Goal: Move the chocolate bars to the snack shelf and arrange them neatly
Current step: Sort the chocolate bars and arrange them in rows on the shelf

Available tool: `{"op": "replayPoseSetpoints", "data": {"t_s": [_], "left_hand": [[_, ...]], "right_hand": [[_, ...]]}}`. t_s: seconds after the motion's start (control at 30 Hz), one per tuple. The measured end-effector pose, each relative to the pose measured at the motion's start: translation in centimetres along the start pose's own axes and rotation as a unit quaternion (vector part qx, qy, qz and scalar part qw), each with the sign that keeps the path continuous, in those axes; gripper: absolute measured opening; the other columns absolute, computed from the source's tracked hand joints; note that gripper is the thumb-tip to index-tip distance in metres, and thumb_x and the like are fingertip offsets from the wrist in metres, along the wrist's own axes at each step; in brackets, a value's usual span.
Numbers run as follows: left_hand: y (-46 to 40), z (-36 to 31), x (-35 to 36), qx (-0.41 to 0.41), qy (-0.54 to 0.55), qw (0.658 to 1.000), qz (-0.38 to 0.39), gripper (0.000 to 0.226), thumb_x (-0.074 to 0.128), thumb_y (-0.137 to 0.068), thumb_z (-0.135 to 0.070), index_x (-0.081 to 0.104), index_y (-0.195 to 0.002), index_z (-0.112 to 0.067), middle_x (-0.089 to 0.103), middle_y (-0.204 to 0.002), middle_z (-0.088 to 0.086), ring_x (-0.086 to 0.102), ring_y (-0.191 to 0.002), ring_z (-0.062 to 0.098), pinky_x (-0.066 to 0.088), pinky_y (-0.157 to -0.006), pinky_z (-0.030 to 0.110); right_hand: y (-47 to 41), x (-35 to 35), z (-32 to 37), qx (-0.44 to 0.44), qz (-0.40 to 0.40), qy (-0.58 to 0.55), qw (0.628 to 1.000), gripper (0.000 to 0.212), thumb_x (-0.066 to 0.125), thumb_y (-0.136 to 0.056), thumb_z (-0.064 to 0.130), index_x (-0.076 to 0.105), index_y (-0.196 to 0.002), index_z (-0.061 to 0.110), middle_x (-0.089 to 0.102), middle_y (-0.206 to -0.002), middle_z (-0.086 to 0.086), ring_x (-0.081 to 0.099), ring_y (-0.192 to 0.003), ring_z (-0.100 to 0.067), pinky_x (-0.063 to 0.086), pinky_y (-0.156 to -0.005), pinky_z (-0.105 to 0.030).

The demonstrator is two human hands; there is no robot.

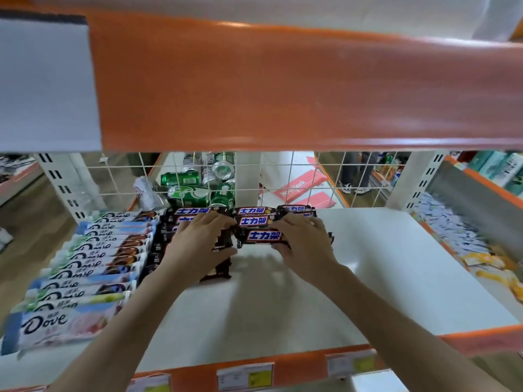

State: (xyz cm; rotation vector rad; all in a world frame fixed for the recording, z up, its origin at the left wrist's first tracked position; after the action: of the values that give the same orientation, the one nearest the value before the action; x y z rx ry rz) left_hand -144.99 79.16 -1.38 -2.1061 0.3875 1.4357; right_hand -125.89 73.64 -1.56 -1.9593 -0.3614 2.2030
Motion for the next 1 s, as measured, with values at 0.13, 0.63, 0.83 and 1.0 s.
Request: {"op": "replayPoseSetpoints", "data": {"t_s": [0.13, 0.63, 0.83, 1.0], "left_hand": [[-0.8, 0.3, 0.6, -0.024, -0.003, 1.0, 0.005, 0.057, 0.065, -0.08, -0.047, 0.044, -0.131, -0.032, 0.046, -0.136, -0.009, 0.036, -0.127, 0.015, 0.027, -0.103, 0.038], [-3.3, 0.6, 1.8, -0.024, -0.017, 1.0, -0.004, 0.055, 0.064, -0.079, -0.048, 0.044, -0.128, -0.032, 0.047, -0.131, -0.009, 0.039, -0.122, 0.014, 0.029, -0.1, 0.039], [-3.3, 0.7, 2.4, -0.03, -0.021, 0.999, 0.01, 0.056, 0.063, -0.08, -0.05, 0.043, -0.13, -0.032, 0.045, -0.132, -0.009, 0.037, -0.124, 0.013, 0.029, -0.102, 0.04], [-3.1, 0.6, 2.3, -0.033, -0.024, 0.999, 0.013, 0.057, 0.062, -0.081, -0.049, 0.043, -0.131, -0.032, 0.042, -0.137, -0.008, 0.034, -0.129, 0.014, 0.027, -0.104, 0.042]], "right_hand": [[-1.8, 0.8, 0.0, -0.019, 0.0, 0.017, 1.0, 0.033, 0.056, -0.089, 0.039, 0.054, -0.12, 0.028, 0.054, -0.119, 0.008, 0.048, -0.115, -0.015, 0.027, -0.1, -0.036], [-4.7, 2.8, -0.6, -0.017, 0.061, 0.021, 0.998, 0.039, 0.055, -0.09, 0.036, 0.047, -0.127, 0.028, 0.05, -0.125, 0.003, 0.042, -0.121, -0.019, 0.027, -0.103, -0.04], [-4.6, 2.8, -0.8, -0.014, 0.069, 0.019, 0.997, 0.047, 0.061, -0.085, 0.042, 0.046, -0.128, 0.028, 0.049, -0.127, 0.003, 0.041, -0.123, -0.019, 0.026, -0.103, -0.042], [-4.3, 2.0, -0.6, -0.022, 0.051, 0.018, 0.998, 0.046, 0.061, -0.086, 0.041, 0.046, -0.128, 0.028, 0.049, -0.126, 0.004, 0.042, -0.121, -0.018, 0.025, -0.103, -0.04]]}}
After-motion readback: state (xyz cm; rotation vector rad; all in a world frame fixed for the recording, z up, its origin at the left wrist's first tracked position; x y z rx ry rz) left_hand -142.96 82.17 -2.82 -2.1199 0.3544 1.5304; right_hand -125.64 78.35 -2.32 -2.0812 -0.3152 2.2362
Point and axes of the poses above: each hand's wrist, its own y-axis away from the middle knuckle, its own x-axis out of the palm, z = x × y, the point moved 3 cm from there along -y, towards the middle knuckle
